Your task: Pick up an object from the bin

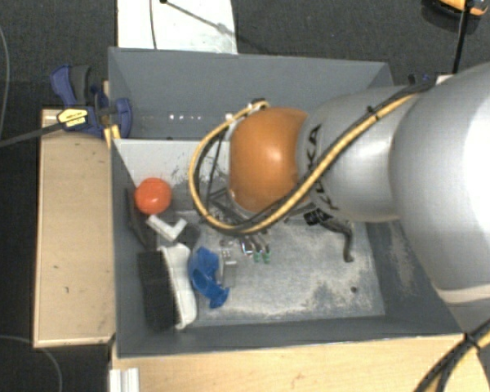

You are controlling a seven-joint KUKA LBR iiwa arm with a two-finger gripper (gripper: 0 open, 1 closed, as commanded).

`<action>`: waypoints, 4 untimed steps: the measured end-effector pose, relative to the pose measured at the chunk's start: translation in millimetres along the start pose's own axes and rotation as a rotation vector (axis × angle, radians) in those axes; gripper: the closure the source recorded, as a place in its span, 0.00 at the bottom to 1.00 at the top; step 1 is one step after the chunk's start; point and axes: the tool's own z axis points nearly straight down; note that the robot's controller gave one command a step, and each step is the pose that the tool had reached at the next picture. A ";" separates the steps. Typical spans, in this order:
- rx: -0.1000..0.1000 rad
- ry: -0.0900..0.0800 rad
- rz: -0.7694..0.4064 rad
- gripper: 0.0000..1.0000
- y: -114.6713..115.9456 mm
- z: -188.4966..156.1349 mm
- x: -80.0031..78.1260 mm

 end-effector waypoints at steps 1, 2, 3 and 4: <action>0.001 0.006 -0.167 0.00 5.1 26.4 -3.3; 0.000 0.005 -0.153 0.00 -3.2 -16.5 22.3; -0.002 -0.004 0.007 0.00 12.9 -44.9 17.5; -0.001 0.000 0.204 0.00 21.5 -58.3 29.9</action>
Offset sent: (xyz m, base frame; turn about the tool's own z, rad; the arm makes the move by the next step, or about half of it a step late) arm -0.0605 -0.0200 0.1184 -0.2095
